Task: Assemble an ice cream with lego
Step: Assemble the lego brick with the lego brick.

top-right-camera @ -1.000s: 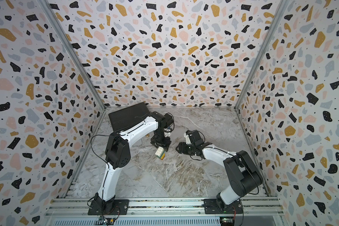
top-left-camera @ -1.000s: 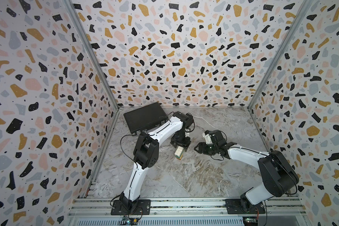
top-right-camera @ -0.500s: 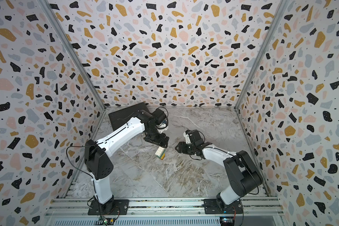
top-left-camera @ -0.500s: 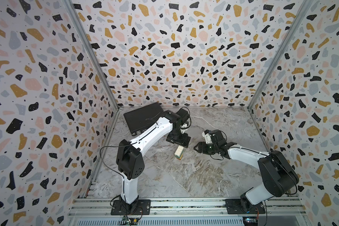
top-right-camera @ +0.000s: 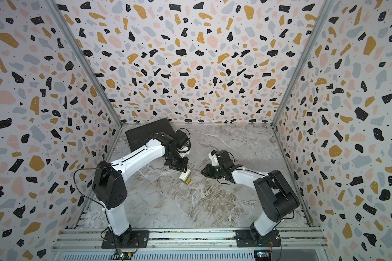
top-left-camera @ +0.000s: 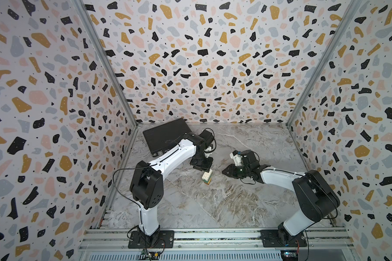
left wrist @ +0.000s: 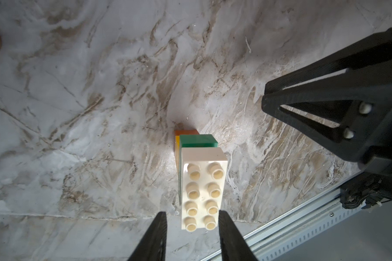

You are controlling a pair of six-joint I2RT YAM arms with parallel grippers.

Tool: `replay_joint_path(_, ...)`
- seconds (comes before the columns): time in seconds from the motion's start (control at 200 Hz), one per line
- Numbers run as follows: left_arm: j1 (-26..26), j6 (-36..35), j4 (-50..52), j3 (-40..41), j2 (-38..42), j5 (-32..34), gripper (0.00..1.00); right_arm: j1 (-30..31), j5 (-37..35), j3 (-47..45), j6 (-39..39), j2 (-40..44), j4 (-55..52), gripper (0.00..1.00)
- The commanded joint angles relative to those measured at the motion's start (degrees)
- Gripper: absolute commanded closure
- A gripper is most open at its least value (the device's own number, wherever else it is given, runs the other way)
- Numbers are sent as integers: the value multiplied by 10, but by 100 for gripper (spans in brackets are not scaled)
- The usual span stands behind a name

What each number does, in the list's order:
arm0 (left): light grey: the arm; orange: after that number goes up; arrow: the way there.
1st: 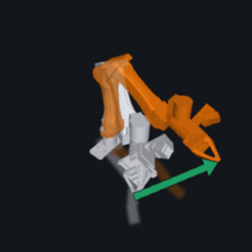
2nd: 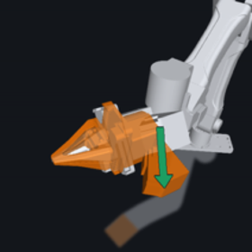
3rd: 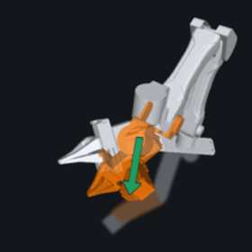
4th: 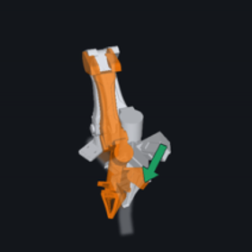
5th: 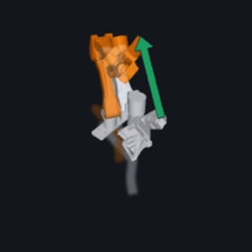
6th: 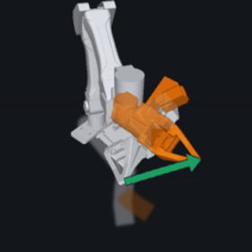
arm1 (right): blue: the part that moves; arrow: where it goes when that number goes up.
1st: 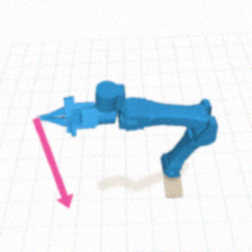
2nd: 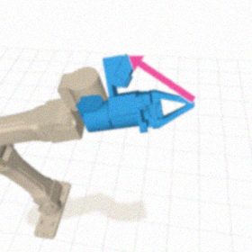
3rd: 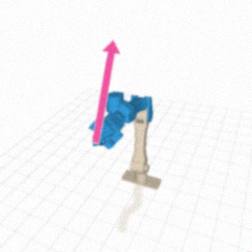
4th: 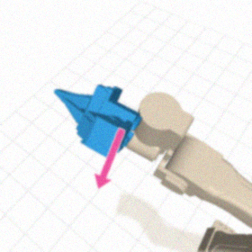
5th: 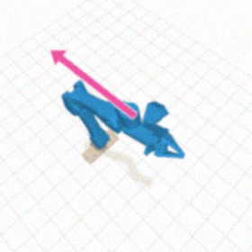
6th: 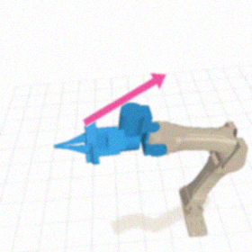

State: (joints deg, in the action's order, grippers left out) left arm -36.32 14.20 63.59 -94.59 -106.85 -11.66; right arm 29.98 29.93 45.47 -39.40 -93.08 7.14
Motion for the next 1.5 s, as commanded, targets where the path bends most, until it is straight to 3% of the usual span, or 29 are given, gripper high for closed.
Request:
replay_joint_path(0.0, 5, -1, -8, 0, -13, -10, 63, 7, 20, 12, 1, 0, 7, 79)
replay_joint_path(1.497, 47, 9, -95, 144, 7, -65, 79, 28, 23, 36, 20, -15, -20, 82)
